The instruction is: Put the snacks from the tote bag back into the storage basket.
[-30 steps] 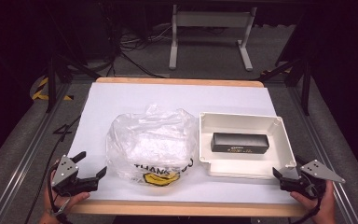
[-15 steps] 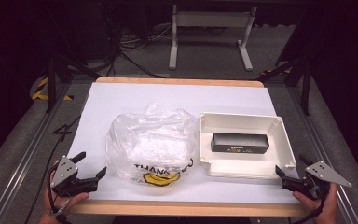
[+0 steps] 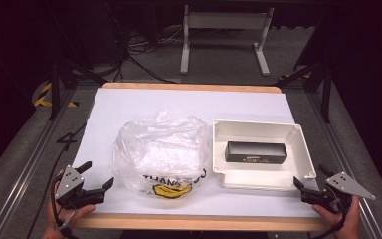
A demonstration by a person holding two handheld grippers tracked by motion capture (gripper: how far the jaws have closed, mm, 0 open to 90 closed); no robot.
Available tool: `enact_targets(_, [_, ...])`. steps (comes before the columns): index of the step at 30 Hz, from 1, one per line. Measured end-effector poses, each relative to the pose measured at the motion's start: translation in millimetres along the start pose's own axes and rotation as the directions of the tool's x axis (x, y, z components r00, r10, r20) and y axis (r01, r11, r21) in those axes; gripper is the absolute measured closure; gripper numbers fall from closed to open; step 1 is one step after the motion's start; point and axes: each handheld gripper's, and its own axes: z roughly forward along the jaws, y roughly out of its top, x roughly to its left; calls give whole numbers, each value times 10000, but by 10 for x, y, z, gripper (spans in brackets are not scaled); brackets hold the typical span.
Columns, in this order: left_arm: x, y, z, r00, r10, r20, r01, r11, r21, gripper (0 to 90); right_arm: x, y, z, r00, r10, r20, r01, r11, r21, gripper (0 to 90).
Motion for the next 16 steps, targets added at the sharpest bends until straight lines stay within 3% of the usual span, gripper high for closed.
enact_targets(16, [4, 4, 37, 10000, -18, -81, 19, 9999, 141, 94, -5, 17, -35, 9998, 175, -10, -175, 9996, -224, 53])
